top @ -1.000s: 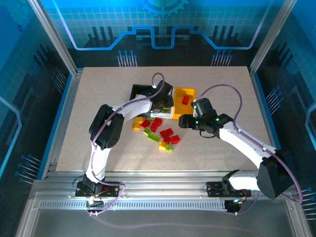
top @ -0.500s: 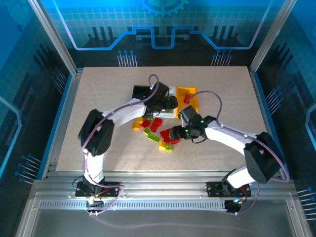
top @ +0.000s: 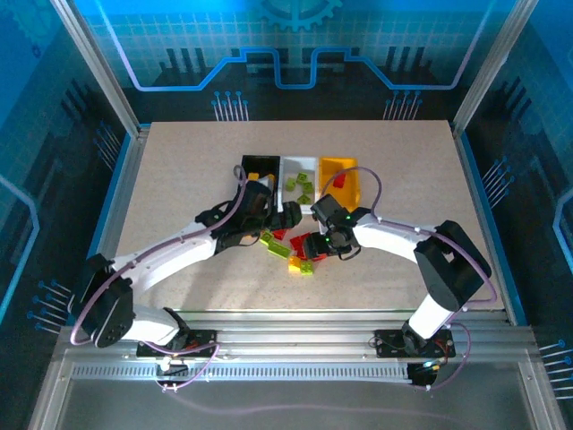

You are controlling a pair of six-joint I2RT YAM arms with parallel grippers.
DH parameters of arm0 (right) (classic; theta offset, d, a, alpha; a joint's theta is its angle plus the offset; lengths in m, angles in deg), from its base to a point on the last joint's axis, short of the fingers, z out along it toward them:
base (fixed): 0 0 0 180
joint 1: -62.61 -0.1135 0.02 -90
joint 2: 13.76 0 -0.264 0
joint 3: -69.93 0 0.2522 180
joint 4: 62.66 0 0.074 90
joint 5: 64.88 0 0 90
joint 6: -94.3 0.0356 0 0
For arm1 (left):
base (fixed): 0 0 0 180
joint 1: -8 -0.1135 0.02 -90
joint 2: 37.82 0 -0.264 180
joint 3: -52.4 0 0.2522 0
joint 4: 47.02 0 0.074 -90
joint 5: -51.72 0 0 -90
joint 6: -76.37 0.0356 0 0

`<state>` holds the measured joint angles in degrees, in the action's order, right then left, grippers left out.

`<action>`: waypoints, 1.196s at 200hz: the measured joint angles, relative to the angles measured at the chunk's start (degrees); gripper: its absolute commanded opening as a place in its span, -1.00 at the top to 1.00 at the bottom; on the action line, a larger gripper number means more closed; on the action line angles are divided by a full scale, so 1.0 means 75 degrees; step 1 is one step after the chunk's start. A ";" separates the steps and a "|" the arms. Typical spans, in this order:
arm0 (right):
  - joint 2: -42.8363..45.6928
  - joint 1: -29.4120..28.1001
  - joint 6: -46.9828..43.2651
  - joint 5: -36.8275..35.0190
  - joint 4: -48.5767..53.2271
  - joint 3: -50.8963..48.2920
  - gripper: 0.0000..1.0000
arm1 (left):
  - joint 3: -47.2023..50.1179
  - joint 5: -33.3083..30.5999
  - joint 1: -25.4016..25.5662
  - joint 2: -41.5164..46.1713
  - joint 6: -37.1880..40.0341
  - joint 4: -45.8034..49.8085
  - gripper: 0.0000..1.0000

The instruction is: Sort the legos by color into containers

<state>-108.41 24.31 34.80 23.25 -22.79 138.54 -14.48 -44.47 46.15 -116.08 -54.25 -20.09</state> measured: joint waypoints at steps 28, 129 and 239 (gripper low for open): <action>0.0000 -0.0003 -0.0017 -0.0064 -0.0003 0.0017 -0.06 | 0.0766 -0.0201 0.0000 0.0484 -0.0117 0.0219 -0.98; 0.1070 0.0863 -0.0152 -0.0632 0.0752 -0.0023 0.33 | 0.2215 -0.0609 -0.0052 0.1032 -0.0399 0.0189 -0.98; -0.2165 0.2116 -0.0262 -0.1655 0.1306 0.4995 0.25 | 0.2361 -0.0251 -0.0064 0.1029 -0.0396 -0.0082 -0.98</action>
<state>-124.65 40.18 32.84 10.83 -13.00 176.00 3.22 -46.35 45.67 -108.36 -57.22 -20.70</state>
